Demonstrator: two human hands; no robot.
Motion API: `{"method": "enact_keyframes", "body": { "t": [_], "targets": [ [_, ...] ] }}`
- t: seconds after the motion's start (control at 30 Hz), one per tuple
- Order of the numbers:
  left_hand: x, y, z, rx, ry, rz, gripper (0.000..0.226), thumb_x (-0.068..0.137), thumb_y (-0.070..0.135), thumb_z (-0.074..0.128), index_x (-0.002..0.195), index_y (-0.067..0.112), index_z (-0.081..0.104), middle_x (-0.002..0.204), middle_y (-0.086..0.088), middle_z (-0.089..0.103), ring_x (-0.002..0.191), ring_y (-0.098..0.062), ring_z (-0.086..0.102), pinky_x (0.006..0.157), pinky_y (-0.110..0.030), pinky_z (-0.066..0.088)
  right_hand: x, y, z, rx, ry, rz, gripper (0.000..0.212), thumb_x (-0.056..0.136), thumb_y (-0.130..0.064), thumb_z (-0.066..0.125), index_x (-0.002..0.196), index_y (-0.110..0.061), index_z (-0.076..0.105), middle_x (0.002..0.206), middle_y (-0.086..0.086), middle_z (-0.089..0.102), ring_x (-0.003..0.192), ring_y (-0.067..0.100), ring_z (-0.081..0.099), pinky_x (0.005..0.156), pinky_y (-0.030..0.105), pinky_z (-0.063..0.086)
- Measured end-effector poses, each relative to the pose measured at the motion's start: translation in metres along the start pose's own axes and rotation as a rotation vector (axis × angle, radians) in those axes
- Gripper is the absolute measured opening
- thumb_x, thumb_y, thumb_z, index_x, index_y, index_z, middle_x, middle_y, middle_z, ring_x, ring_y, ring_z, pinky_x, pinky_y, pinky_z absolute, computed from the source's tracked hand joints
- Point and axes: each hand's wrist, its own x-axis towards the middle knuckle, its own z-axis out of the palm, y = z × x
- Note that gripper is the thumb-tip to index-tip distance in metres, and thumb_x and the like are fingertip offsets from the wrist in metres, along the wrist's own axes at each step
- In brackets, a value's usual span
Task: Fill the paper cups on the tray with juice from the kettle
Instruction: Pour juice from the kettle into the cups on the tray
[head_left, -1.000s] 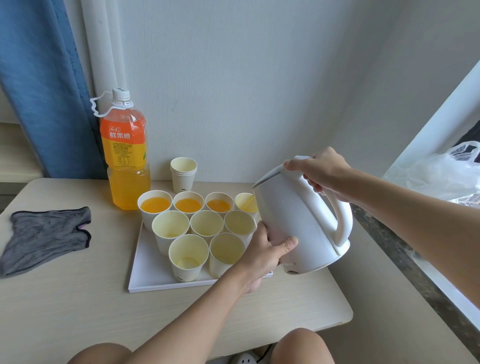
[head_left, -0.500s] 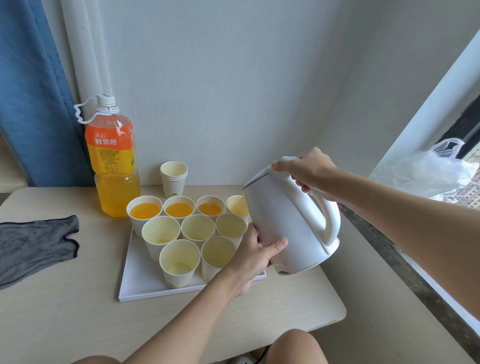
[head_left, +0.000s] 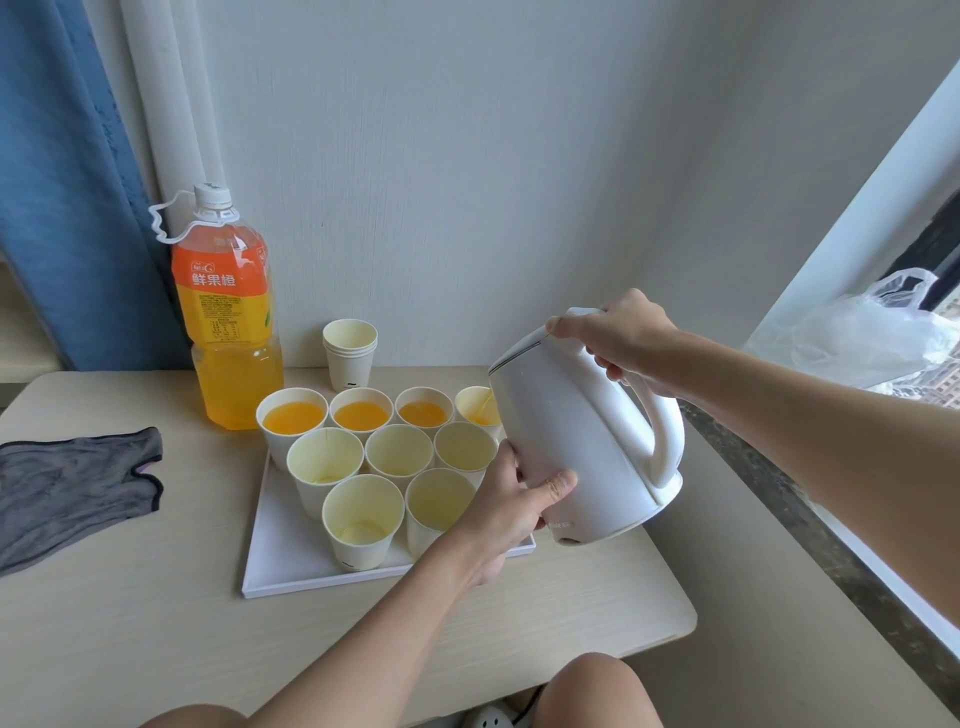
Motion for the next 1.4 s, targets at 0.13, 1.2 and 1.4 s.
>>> {"method": "enact_keyframes", "body": {
  "t": [0.13,1.2,1.4],
  "targets": [
    [0.0006,-0.0002,-0.0003,0.004,-0.002,-0.008,0.043,0.098,0.019,0.071,0.134,0.024,0.049,0.131,-0.001,0.067,0.111,-0.015,0.068,0.077,-0.026,0.055,0.0002,0.0006,0.0003,0.0,-0.002,0.003,0.042,0.072,-0.045,0.074,0.071,-0.008,0.054,0.056,0.007,0.051,0.044,0.021,0.044,0.052,0.026,0.039],
    [0.0023,-0.0012,-0.0003,-0.009,-0.018,-0.022,0.043,0.098,0.019,0.071,0.134,0.023,0.049,0.129,-0.003,0.068,0.113,-0.018,0.068,0.085,-0.032,0.057,0.0019,-0.0029,-0.0004,-0.051,-0.004,0.005,0.042,0.074,-0.045,0.073,0.072,-0.009,0.053,0.055,0.006,0.053,0.04,0.021,0.045,0.051,0.025,0.04],
    [0.0024,-0.0008,-0.0009,-0.007,-0.022,-0.024,0.043,0.097,0.02,0.072,0.134,0.023,0.049,0.13,-0.004,0.068,0.116,-0.02,0.068,0.091,-0.037,0.058,0.0027,-0.0036,-0.0001,-0.061,-0.004,0.005,0.042,0.073,-0.046,0.073,0.075,-0.008,0.054,0.055,0.007,0.054,0.041,0.021,0.046,0.052,0.026,0.04]
  ]
}}
